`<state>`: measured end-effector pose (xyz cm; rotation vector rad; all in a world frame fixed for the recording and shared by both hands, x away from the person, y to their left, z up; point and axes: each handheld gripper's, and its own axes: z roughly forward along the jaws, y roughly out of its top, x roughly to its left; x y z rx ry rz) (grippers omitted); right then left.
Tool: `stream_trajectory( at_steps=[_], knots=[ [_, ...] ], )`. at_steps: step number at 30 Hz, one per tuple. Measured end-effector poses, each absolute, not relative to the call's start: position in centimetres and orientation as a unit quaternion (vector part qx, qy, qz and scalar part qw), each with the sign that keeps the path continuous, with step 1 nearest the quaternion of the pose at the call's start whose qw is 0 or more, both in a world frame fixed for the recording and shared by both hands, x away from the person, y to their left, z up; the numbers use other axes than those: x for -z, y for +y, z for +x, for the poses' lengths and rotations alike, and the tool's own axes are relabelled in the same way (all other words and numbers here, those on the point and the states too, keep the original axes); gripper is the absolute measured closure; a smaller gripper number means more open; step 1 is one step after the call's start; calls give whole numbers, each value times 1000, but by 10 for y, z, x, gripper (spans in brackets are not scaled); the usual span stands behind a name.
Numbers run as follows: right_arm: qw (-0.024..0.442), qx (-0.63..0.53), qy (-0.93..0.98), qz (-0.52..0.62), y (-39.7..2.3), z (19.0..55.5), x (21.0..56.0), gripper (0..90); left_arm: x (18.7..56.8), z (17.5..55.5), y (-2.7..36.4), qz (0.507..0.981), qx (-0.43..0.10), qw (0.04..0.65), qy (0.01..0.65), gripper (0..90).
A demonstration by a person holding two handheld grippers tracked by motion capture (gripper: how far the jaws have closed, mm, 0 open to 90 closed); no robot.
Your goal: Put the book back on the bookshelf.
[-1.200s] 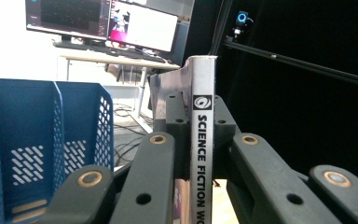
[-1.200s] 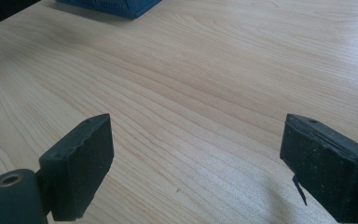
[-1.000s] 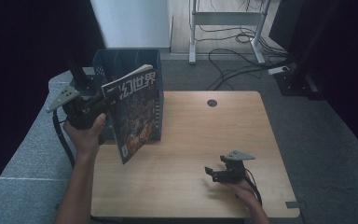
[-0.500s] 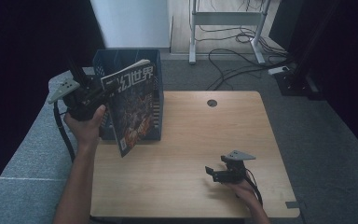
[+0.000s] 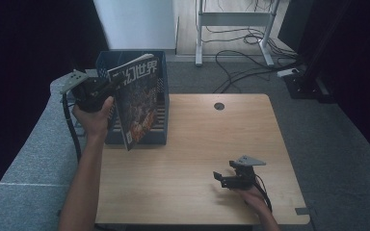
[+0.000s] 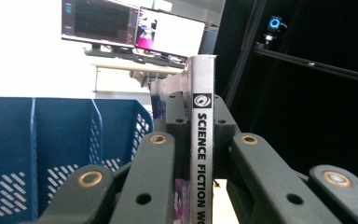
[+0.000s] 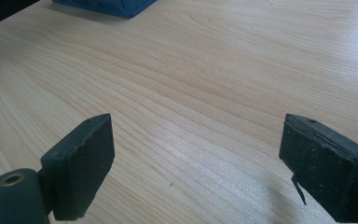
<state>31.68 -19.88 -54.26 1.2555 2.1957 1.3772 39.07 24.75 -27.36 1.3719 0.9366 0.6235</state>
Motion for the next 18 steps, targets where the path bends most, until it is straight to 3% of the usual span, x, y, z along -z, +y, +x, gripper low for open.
stream_trajectory(
  at_steps=[18],
  knots=[
    [132, -479, 755, 428, -200, 314, 541, 96, 290, 445, 231, 592, -298, 608, 437, 827]
  ],
)
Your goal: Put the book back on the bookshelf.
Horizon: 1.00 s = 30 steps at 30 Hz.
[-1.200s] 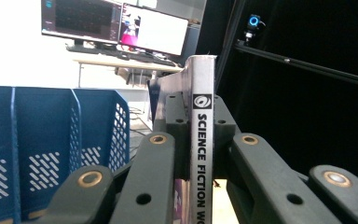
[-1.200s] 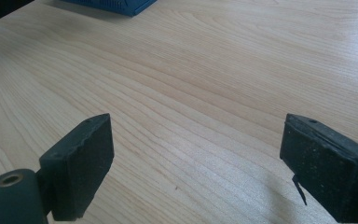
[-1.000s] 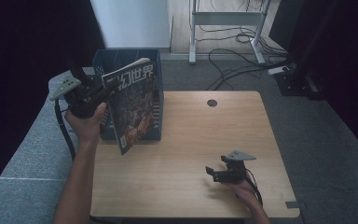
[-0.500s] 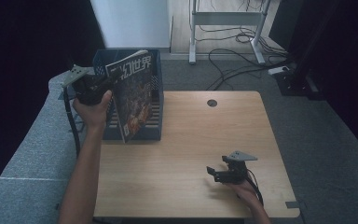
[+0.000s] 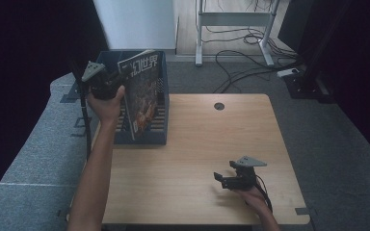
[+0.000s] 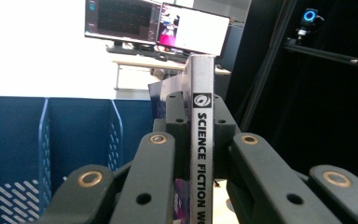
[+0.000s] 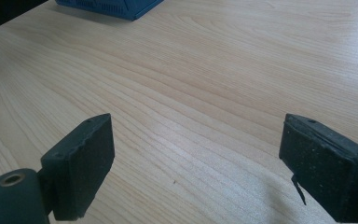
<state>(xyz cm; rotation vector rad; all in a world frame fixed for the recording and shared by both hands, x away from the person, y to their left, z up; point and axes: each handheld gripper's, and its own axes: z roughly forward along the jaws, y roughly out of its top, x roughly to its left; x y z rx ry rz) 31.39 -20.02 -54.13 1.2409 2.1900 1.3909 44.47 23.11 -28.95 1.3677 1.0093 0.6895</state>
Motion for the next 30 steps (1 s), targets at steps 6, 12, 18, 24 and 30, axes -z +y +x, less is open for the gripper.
stream_trajectory(
  at_steps=[6, 12, 18, 24, 30],
  knots=[
    [132, -479, 755, 428, -201, 314, 542, 96, 293, 458, 225, 589, -309, 601, 443, 827],
    [132, -478, 756, 426, -199, 313, 542, 96, 296, 468, 217, 589, -319, 593, 447, 827],
    [131, -477, 758, 425, -200, 311, 543, 96, 303, 480, 212, 586, -323, 589, 454, 827],
    [129, -476, 760, 424, -199, 311, 543, 97, 310, 487, 209, 582, -332, 588, 454, 827],
    [128, -475, 763, 418, -196, 310, 544, 97, 320, 494, 204, 577, -337, 591, 452, 827]
  ],
)
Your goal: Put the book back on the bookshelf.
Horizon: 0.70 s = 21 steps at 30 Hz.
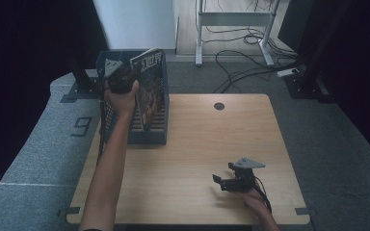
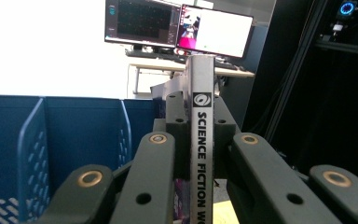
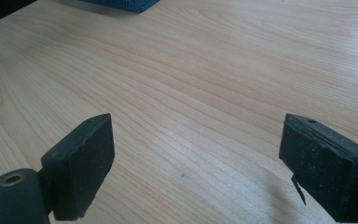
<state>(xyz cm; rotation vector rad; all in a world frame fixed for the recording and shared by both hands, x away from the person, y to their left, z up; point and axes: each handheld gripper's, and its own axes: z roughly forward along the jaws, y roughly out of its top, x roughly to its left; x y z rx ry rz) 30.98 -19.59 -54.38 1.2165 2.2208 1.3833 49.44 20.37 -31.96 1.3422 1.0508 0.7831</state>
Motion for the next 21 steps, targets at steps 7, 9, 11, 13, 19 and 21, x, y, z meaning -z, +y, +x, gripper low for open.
stream_trajectory(
  at_steps=[7, 9, 11, 13, 19, 21],
  knots=[
    [125, -475, 768, 412, -192, 307, 543, 97, 328, 502, 197, 575, -339, 594, 449, 827],
    [124, -474, 769, 410, -191, 307, 543, 97, 331, 505, 196, 574, -339, 594, 450, 827],
    [123, -474, 770, 410, -191, 307, 544, 97, 332, 506, 195, 574, -341, 594, 450, 826],
    [123, -475, 770, 408, -190, 306, 544, 97, 333, 506, 194, 573, -344, 594, 449, 827],
    [121, -475, 773, 403, -188, 305, 543, 97, 339, 505, 192, 571, -350, 596, 442, 827],
    [119, -475, 775, 399, -185, 304, 543, 97, 341, 505, 192, 569, -351, 598, 442, 826]
  ],
)
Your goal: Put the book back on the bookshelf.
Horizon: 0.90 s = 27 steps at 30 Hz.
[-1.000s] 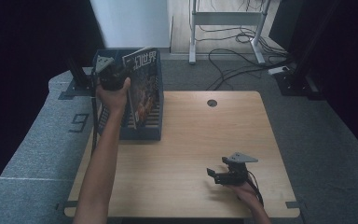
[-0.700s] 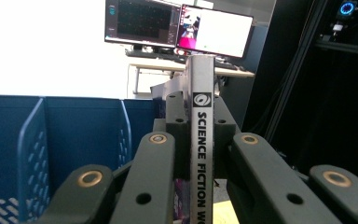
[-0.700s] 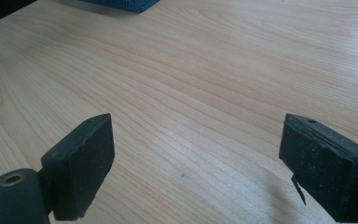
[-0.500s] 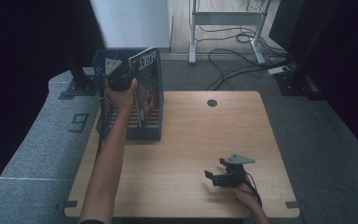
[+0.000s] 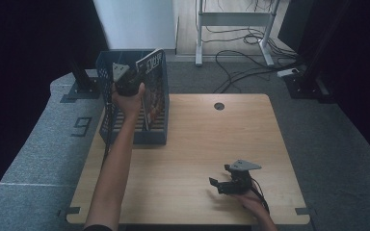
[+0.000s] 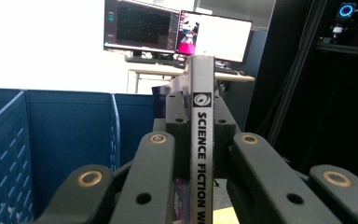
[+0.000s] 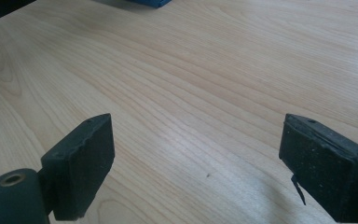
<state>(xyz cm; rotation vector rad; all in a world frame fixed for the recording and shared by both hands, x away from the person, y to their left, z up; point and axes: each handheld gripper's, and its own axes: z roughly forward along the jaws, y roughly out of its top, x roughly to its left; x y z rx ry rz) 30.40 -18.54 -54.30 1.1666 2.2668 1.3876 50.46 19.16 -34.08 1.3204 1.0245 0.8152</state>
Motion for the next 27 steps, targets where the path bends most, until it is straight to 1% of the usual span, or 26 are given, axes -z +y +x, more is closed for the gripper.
stream_trajectory(
  at_steps=[27],
  knots=[
    [117, -471, 781, 393, -182, 303, 545, 98, 374, 502, 192, 576, -347, 591, 445, 824]
  ],
)
